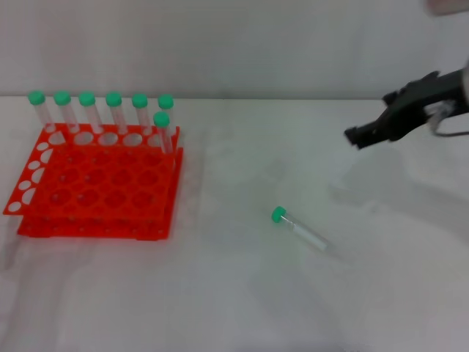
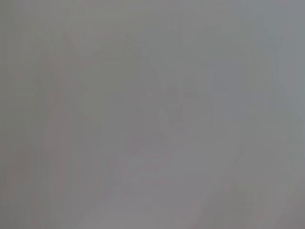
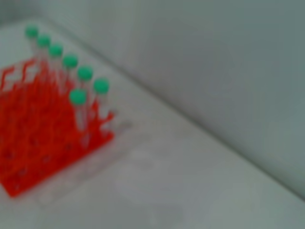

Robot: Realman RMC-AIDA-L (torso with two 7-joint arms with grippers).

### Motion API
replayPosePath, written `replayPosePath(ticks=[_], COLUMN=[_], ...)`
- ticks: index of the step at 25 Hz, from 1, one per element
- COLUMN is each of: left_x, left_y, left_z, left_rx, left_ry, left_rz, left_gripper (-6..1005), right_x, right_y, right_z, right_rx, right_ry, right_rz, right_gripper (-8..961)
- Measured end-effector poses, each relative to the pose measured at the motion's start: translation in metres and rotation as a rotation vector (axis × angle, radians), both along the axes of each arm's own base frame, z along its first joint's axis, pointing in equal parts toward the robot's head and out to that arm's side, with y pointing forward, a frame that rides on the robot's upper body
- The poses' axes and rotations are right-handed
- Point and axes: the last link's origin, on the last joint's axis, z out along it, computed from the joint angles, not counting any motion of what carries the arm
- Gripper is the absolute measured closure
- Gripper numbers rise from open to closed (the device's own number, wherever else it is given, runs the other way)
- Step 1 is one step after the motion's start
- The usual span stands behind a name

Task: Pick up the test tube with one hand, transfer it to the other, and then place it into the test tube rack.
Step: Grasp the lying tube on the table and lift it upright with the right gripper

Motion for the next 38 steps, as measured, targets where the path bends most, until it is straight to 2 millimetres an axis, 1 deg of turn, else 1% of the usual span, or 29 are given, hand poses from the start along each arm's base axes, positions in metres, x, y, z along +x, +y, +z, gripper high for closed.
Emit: replayPosePath(ticks=[2,5,6,10,13,22,23,26,31,38], left_x=[0.001,0.004,0.005,0.002,0.000,-0.003,-0.004,-0.004,-0.005,-0.005], left_y=[0.001,0.004,0.005,-0.001,-0.004,-0.007,-0.008,-0.008,-0.009,-0.009], left_z=[-0.002,-0.003,-0.004,-0.003,-0.002,-0.002,-0.003,-0.003,-0.002,-0.003], left_rx=[-0.003,-0.007,-0.007,0.008,0.014,0.007,0.006,0.004,-0.003,-0.007], left_ry=[-0.008,-0.012,-0.016,-0.031,-0.032,-0.028,-0.027,-0.025,-0.020,-0.020], left_rz=[-0.002,-0.012,-0.014,0.000,0.009,0.025,0.025,0.027,0.027,0.024], left_gripper=[119,119,119,119,120,120,120,120,119,119], right_x=[-0.007,-0.008,-0.008,-0.010,-0.009,-0.008,-0.007,-0.005,-0.004,0.005], right_y=[-0.003,-0.006,-0.008,-0.008,-0.007,-0.005,-0.005,-0.004,-0.001,0.004], right_z=[-0.014,-0.035,-0.045,-0.075,-0.089,-0.128,-0.131,-0.139,-0.142,-0.146], right_rx=[-0.023,-0.059,-0.083,-0.143,-0.167,-0.278,-0.286,-0.303,-0.296,-0.287], right_ry=[-0.066,-0.165,-0.191,-0.258,-0.279,-0.264,-0.264,-0.267,-0.265,-0.312], right_rz=[-0.034,-0.098,-0.122,-0.186,-0.219,-0.294,-0.297,-0.305,-0.314,-0.338], right_gripper=[101,102,102,102,103,104,104,294,393,395])
